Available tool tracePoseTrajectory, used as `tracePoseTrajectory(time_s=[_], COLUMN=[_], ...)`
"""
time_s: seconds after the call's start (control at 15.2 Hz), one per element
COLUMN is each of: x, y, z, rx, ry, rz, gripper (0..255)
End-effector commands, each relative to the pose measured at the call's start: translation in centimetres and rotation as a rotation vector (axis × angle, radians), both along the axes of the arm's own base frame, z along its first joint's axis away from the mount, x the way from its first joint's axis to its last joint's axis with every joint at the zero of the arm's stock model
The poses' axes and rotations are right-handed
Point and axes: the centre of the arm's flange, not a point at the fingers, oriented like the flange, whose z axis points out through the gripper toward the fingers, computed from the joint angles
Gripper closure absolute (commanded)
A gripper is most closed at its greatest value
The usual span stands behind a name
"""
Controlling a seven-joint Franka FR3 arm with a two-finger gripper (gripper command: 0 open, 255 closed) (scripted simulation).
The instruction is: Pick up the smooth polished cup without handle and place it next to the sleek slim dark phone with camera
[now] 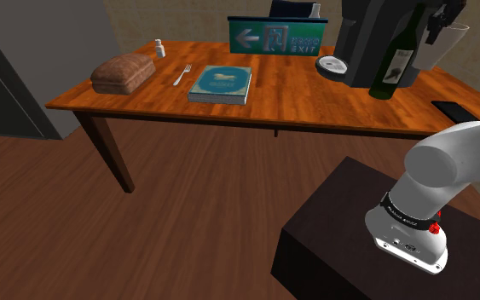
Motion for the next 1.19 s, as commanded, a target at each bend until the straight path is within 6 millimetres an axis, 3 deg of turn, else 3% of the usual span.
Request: tracePoseTrajectory(time_s=[0.0, 1.12], x=[0.0, 0.0], y=[0.0, 0.0], z=[-1.2, -10.2], rx=[0.0, 0.0], ry=[-0.001, -0.001], rz=[0.0, 0.0], gripper=[255, 255])
